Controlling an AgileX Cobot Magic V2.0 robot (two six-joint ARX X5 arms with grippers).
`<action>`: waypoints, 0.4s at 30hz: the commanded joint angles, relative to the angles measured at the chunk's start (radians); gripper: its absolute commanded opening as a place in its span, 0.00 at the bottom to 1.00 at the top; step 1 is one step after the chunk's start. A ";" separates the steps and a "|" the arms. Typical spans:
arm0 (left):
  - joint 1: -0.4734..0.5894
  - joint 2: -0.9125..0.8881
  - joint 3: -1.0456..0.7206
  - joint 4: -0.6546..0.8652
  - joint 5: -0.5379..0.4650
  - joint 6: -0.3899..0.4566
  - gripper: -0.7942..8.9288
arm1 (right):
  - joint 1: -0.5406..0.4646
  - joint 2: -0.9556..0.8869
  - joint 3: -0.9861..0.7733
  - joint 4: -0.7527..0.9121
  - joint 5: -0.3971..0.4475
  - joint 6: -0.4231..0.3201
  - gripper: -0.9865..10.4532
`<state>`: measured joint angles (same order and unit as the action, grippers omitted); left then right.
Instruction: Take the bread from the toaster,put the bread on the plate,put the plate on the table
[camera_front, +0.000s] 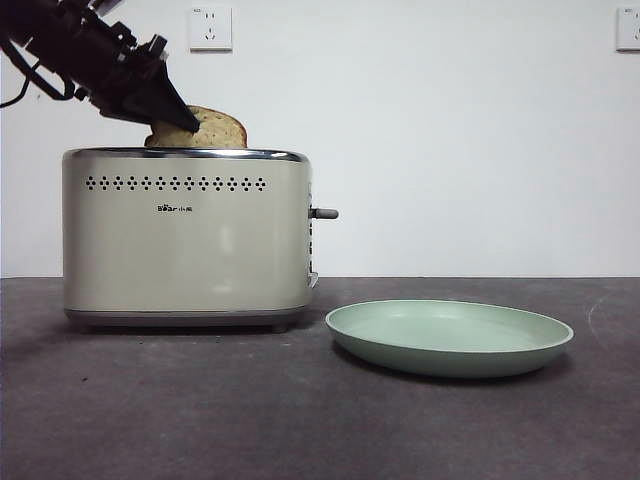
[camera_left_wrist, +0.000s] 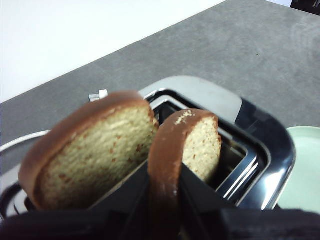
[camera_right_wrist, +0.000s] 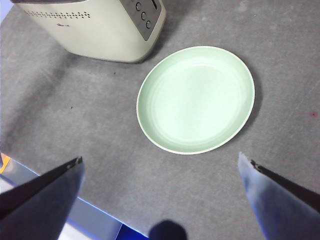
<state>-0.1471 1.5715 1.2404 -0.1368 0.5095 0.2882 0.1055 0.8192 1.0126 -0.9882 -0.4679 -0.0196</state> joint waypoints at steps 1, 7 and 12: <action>-0.004 -0.004 0.069 -0.030 0.011 0.000 0.07 | 0.001 0.000 0.000 0.007 0.002 -0.007 0.66; -0.004 -0.012 0.217 -0.183 0.019 0.001 0.07 | 0.001 0.000 0.000 0.007 0.002 -0.007 0.66; -0.004 -0.056 0.333 -0.306 0.024 0.001 0.07 | 0.001 0.002 0.000 0.008 0.003 -0.007 0.66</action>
<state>-0.1482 1.5436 1.5517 -0.4454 0.5243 0.2878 0.1055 0.8196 1.0126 -0.9878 -0.4679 -0.0196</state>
